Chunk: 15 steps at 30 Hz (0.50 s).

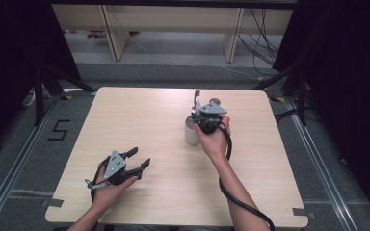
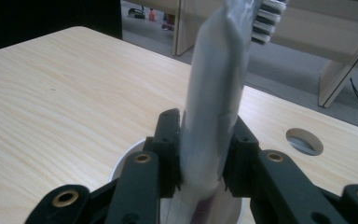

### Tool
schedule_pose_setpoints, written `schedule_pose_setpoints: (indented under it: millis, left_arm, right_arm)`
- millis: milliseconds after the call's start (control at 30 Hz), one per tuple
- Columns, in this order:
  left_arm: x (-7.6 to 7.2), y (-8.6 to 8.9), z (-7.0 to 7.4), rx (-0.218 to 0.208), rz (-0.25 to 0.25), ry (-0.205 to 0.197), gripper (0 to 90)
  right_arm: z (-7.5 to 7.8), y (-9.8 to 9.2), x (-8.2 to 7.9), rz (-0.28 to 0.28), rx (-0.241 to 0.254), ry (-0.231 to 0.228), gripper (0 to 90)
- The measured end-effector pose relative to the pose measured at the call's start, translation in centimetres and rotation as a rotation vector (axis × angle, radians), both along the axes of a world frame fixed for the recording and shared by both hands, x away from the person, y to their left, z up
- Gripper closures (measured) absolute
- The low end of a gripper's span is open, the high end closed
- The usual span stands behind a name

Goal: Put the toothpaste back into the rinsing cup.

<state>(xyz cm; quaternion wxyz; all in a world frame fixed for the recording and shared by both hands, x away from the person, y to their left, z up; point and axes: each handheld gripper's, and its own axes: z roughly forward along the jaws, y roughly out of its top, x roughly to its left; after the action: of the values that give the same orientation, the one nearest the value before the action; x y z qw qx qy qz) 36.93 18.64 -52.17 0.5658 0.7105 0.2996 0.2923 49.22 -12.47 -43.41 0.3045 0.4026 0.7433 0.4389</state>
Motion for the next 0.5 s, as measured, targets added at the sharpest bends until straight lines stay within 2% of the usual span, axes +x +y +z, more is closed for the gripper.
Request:
schedule_pose_setpoints:
  millis: [233, 267, 367, 467, 500]
  left_arm:
    - [-0.01, -0.01, 0.00, 0.000, 0.000, 0.000, 35.0]
    - [-0.01, 0.00, 0.00, -0.001, -0.001, 0.000, 35.0]
    - [-0.01, 0.00, -0.01, -0.001, 0.000, -0.001, 35.0]
    - [-0.01, -0.02, -0.01, -0.001, 0.001, -0.002, 34.9]
    - [-0.01, -0.02, -0.01, -0.001, 0.001, -0.002, 35.0]
  right_arm:
    - [-0.24, -0.08, 0.04, -0.003, 0.007, -0.009, 65.3]
    - [-0.37, 0.00, -0.12, -0.031, 0.034, -0.001, 63.6]
    - [-0.38, -0.10, -0.09, -0.031, 0.034, -0.009, 61.8]
    - [-0.36, -0.23, -0.06, -0.031, 0.035, -0.006, 58.9]
    - [-0.34, -0.11, -0.22, -0.033, 0.053, 0.015, 57.9]
